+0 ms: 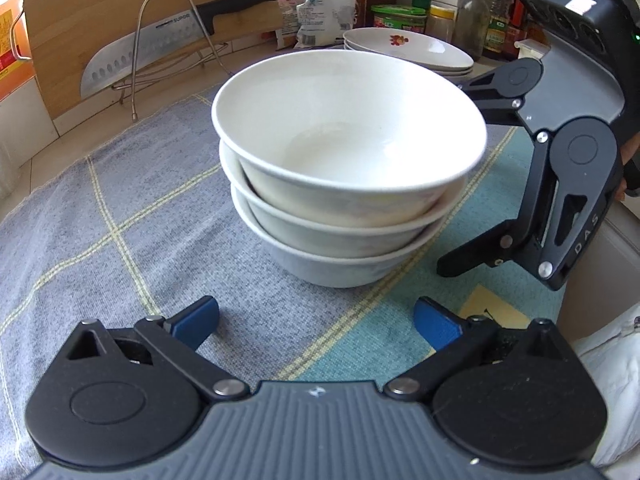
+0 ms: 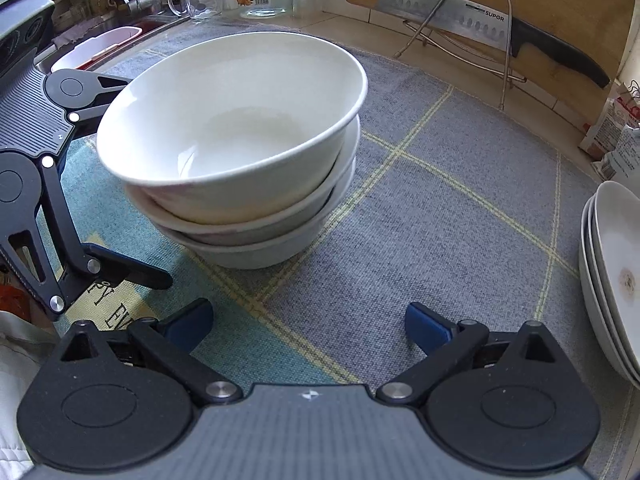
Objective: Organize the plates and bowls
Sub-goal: 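Grip the stacked bowls' rim with both tools from opposite sides, then lift the bowl stack with both tools and carry it over the plate stack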
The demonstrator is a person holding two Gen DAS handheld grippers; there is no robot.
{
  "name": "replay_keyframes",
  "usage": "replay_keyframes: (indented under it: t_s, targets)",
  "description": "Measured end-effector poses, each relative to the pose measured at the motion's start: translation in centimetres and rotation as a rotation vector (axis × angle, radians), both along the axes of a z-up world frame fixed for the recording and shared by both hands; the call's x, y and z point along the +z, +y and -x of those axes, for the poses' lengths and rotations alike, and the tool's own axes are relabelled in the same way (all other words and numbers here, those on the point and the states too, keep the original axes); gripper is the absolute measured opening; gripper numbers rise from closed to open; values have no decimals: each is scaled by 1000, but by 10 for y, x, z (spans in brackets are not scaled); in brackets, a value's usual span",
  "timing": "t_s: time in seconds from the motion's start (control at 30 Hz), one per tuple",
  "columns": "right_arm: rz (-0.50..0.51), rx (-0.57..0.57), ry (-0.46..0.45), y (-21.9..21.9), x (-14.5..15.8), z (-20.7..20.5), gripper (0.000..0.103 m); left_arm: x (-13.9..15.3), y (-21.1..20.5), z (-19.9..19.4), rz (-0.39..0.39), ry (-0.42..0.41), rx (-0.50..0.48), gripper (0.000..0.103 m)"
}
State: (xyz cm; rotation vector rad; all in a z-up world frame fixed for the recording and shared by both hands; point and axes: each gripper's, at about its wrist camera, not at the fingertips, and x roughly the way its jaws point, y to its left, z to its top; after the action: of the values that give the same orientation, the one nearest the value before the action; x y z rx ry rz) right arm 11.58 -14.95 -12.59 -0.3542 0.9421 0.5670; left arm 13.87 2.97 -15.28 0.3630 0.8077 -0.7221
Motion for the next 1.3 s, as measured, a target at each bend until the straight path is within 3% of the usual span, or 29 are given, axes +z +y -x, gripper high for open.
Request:
replay_keyframes:
  t_s: [0.47, 0.7, 0.9, 1.03, 1.3]
  targets:
    - [13, -37, 1, 9, 1, -1, 103, -4, 11, -10, 40, -38, -146, 102]
    - [31, 132, -45, 25, 15, -4, 103, 7, 19, -18, 80, -73, -235, 102]
    - [39, 283, -62, 34, 26, -13, 101, 19, 18, -20, 66, -90, -331, 100]
    - [31, 325, -62, 37, 30, -21, 99, 21, 15, -26, 54, -86, -362, 93]
    - [21, 355, -44, 34, 32, -23, 96, 24, 11, -28, 34, -84, -413, 93]
